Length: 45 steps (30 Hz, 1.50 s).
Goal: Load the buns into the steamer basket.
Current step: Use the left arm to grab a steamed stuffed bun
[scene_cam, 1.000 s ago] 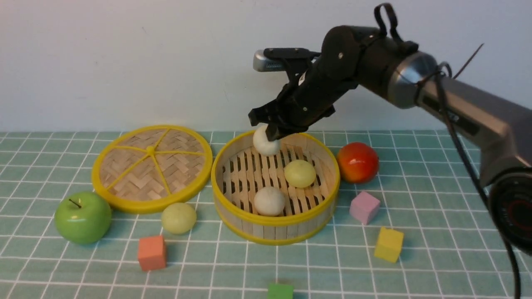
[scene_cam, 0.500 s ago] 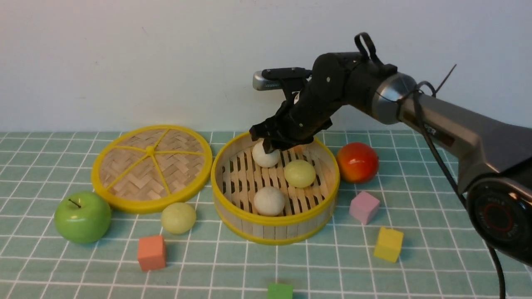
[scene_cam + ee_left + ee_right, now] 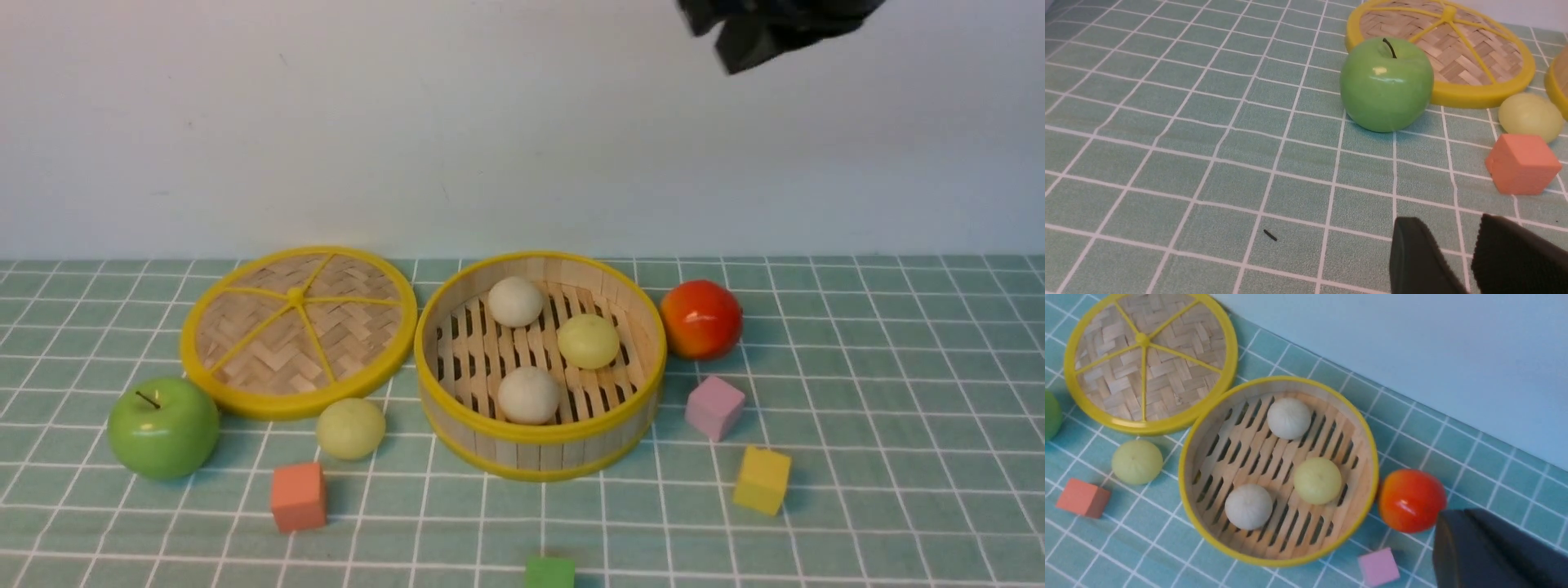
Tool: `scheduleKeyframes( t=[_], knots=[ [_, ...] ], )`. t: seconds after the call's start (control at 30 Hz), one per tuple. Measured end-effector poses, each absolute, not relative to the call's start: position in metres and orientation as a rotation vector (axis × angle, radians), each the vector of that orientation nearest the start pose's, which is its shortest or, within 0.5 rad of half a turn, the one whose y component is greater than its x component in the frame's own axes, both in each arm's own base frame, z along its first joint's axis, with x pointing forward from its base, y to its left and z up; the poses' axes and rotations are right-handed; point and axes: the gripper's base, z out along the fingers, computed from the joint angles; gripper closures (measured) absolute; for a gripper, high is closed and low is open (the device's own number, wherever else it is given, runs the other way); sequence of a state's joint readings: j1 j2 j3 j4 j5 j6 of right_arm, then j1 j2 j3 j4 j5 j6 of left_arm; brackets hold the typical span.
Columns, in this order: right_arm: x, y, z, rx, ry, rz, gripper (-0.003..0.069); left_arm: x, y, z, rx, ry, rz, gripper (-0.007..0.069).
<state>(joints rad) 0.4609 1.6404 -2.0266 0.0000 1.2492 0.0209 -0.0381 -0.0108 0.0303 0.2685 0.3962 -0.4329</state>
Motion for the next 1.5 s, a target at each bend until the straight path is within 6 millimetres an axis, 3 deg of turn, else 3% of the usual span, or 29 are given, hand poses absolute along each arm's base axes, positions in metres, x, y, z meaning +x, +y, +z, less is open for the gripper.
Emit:
scheduleKeyframes(
  t=[0.07, 0.1, 0.13, 0.17, 0.2, 0.23, 0.37, 0.4, 0.43, 0.47, 0.5, 0.63, 0.73, 0.83, 1.03, 1.23, 1.5],
  knots=[
    [0.278, 0.138, 0.476, -0.514, 2.304, 0.236, 0.0673, 0.052, 0.007, 0.169, -0.208, 1.874, -0.056, 0.0386],
    [0.275, 0.137, 0.476, -0.514, 2.304, 0.236, 0.0673, 0.052, 0.007, 0.169, -0.208, 1.874, -0.056, 0.0386],
    [0.256, 0.127, 0.472, -0.502, 2.311, 0.241, 0.0673, 0.052, 0.007, 0.169, -0.208, 1.874, -0.056, 0.0386],
    [0.254, 0.126, 0.467, -0.504, 2.326, 0.238, 0.0673, 0.052, 0.007, 0.169, -0.208, 1.874, -0.056, 0.0386],
    [0.232, 0.115, 0.463, -0.487, 2.306, 0.242, 0.0673, 0.052, 0.007, 0.169, -0.208, 1.874, -0.056, 0.0386],
    [0.223, 0.11, 0.458, -0.484, 2.301, 0.244, 0.0673, 0.052, 0.007, 0.169, -0.208, 1.874, -0.056, 0.0386],
    [0.174, 0.086, 0.428, -0.468, 2.241, 0.261, 0.0673, 0.052, 0.007, 0.169, -0.208, 1.874, -0.056, 0.0386],
    [0.175, 0.086, 0.428, -0.466, 2.234, 0.263, 0.0673, 0.052, 0.007, 0.169, -0.208, 1.874, -0.056, 0.0386],
    [0.151, 0.074, 0.412, -0.455, 2.181, 0.275, 0.0673, 0.052, 0.007, 0.169, -0.208, 1.874, -0.056, 0.0386],
    [0.151, 0.074, 0.413, -0.453, 2.172, 0.277, 0.0672, 0.052, 0.007, 0.169, -0.208, 1.874, -0.056, 0.0386],
    [0.133, 0.065, 0.398, -0.441, 2.109, 0.288, 0.0672, 0.052, 0.007, 0.169, -0.208, 1.874, -0.056, 0.0386],
    [0.105, 0.051, 0.364, -0.419, 1.98, 0.306, 0.0671, 0.052, 0.007, 0.169, -0.208, 1.874, -0.056, 0.0386],
    [0.097, 0.047, 0.347, -0.409, 1.924, 0.317, 0.0669, 0.052, 0.007, 0.169, -0.208, 1.874, -0.056, 0.0386],
    [0.089, 0.043, 0.31, -0.416, 1.952, 0.31, 0.0669, 0.052, 0.007, 0.169, -0.208, 1.874, -0.056, 0.0386],
    [0.086, 0.041, 0.272, -0.453, 2.06, 0.262, 0.0664, 0.052, 0.007, 0.169, -0.208, 1.874, -0.056, 0.0386],
    [0.086, 0.038, 0.25, -0.481, 2.099, 0.21, 0.0663, 0.052, 0.007, 0.169, -0.208, 1.874, -0.056, 0.0386],
    [0.071, 0.012, 0.213, -0.2, 1.97, 0.093, 0.0659, 0.052, 0.007, 0.169, -0.208, 1.874, -0.056, 0.0386]
  ],
)
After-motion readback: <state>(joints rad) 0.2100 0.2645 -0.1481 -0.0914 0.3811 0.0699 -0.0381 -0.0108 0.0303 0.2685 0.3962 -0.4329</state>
